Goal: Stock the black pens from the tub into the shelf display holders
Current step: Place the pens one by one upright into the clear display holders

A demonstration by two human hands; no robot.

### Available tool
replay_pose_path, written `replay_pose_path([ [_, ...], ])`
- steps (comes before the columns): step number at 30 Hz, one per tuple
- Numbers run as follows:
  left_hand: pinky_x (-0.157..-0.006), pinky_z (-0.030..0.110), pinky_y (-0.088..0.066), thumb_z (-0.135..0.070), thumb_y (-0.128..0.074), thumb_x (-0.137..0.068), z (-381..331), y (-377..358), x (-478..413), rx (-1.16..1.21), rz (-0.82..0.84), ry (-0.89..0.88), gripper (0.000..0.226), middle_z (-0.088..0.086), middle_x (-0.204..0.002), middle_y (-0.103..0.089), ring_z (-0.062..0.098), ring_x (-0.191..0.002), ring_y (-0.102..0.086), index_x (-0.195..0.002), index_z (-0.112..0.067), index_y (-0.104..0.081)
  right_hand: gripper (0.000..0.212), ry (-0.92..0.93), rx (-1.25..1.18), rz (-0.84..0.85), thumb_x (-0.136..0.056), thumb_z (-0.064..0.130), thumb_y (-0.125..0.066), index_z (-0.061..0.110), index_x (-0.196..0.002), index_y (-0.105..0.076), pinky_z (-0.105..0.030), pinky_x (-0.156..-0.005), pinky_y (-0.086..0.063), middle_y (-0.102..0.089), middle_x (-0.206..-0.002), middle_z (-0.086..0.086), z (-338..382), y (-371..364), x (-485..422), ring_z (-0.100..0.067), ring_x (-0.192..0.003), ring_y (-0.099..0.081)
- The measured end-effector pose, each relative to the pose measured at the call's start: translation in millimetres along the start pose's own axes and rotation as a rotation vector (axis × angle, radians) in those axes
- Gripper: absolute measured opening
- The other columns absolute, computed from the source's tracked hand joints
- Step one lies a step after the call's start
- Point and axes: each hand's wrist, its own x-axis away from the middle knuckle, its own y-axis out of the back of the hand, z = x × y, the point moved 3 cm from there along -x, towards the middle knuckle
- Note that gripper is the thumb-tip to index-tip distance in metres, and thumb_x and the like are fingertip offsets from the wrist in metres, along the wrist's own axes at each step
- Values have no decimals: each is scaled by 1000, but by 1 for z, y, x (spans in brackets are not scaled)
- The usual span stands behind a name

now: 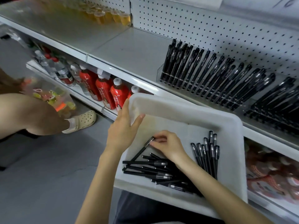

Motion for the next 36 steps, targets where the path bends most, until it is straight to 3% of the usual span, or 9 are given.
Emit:
replay_pose_path([
  [5, -101, 38, -34, -53, -41, -93, 1, 0, -1, 35, -20, 4, 68, -6, -153, -29, 18, -135, -35, -150, -30, -12, 27, -12, -73, -75, -73, 14, -78, 23, -76, -54, -15, -63, -47, -61, -74, 3, 11, -12, -7, -11, -67, -60],
  [9, -102, 36, -32, -52, -41, -94, 3, 0, -1, 78, -32, 22, 64, -6, -151, -33, 17, -135, -35, -149, -31, -17, 23, -97, -350, -130, -75, 4, -75, 15, -77, -55, -41, -68, -57, -61, -76, -9, 13, -26, -8, -23, -64, -62],
  [12, -103, 32, -30, -51, -40, -94, 3, 2, -1, 147, -43, 23, 62, -7, -150, -34, 14, -135, -33, -149, -29, -22, 20, -96, -498, -110, -78, -1, -72, 10, -86, -58, -33, -70, -57, -63, -81, -10, 19, -22, -6, -21, -71, -64],
  [16, -103, 48, -37, -56, -36, -93, -1, 5, -8, 69, -92, 64, 62, 0, -146, -39, 20, -131, -40, -147, -25, -28, 20, 74, -471, -235, -75, 3, -75, 11, -90, -64, -19, -70, -55, -67, -85, -6, 48, 24, -5, -10, -77, -66],
  [22, -98, 40, -37, -51, -36, -96, -39, 4, -44, -85, -139, -80, 61, 8, -144, -39, 26, -128, -41, -146, -18, -29, 22, 421, -425, -560, -76, 5, -75, 18, -90, -64, -31, -72, -58, -66, -88, -5, 103, 125, -4, -19, -85, -68],
  [26, -99, 42, -39, -51, -38, -95, -63, -15, -84, -212, -46, -257, 61, 11, -142, -40, 29, -118, -50, -144, -15, -33, 21, 535, -524, -799, -77, 3, -74, 19, -83, -61, -28, -71, -57, -66, -80, 1, 119, 174, -6, -8, -75, -67],
  [29, -99, 43, -38, -55, -34, -94, -66, -25, -110, -297, -11, -276, 65, 12, -142, -40, 32, -123, -46, -146, -16, -29, 23, 571, -452, -904, -73, 13, -79, 26, -81, -62, -35, -77, -56, -68, -83, 0, 119, 188, -18, -18, -82, -68],
  [33, -101, 47, -39, -61, -30, -92, -62, -34, -128, -307, 60, -261, 71, 13, -145, -37, 33, -128, -42, -150, -21, -18, 29, 665, -305, -928, -74, 8, -77, 29, -82, -58, -15, -74, -48, -64, -81, 11, 129, 185, -34, 1, -76, -62],
  [36, -101, 51, -38, -69, -20, -87, -57, -42, -133, -357, 86, -274, 76, 10, -146, -38, 30, -129, -41, -151, -29, -11, 32, 732, -231, -913, -77, 7, -75, 32, -84, -57, -11, -76, -46, -65, -78, 24, 132, 184, -42, 6, -78, -61],
])
